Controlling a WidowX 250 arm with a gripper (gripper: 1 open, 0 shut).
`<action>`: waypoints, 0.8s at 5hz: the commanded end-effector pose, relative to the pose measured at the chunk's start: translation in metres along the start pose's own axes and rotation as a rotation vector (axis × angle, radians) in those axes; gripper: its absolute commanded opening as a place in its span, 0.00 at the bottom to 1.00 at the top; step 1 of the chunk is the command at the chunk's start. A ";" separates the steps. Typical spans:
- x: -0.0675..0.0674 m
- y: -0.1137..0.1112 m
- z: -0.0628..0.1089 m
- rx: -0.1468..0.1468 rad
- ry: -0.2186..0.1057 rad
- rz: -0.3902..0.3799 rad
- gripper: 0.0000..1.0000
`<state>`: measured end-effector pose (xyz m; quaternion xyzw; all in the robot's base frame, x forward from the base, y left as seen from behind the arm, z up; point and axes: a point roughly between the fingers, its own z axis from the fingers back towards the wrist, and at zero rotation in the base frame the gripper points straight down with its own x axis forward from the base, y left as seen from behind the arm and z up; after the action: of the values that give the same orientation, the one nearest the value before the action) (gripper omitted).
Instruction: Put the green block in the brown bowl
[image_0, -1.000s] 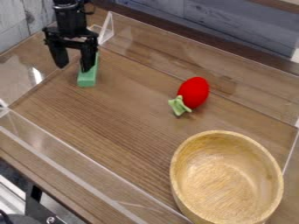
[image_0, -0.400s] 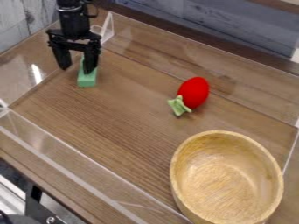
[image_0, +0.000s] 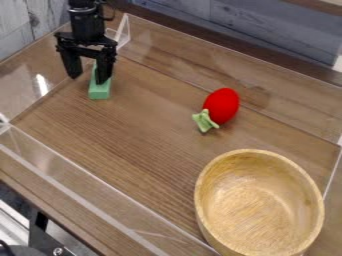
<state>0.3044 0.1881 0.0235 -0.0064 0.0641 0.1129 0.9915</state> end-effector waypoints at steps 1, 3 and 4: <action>-0.010 -0.006 -0.016 0.003 0.052 0.035 1.00; -0.005 -0.016 -0.022 0.024 0.089 -0.038 1.00; -0.010 -0.010 -0.012 0.029 0.103 -0.063 0.00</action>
<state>0.2986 0.1733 0.0114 -0.0029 0.1168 0.0806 0.9899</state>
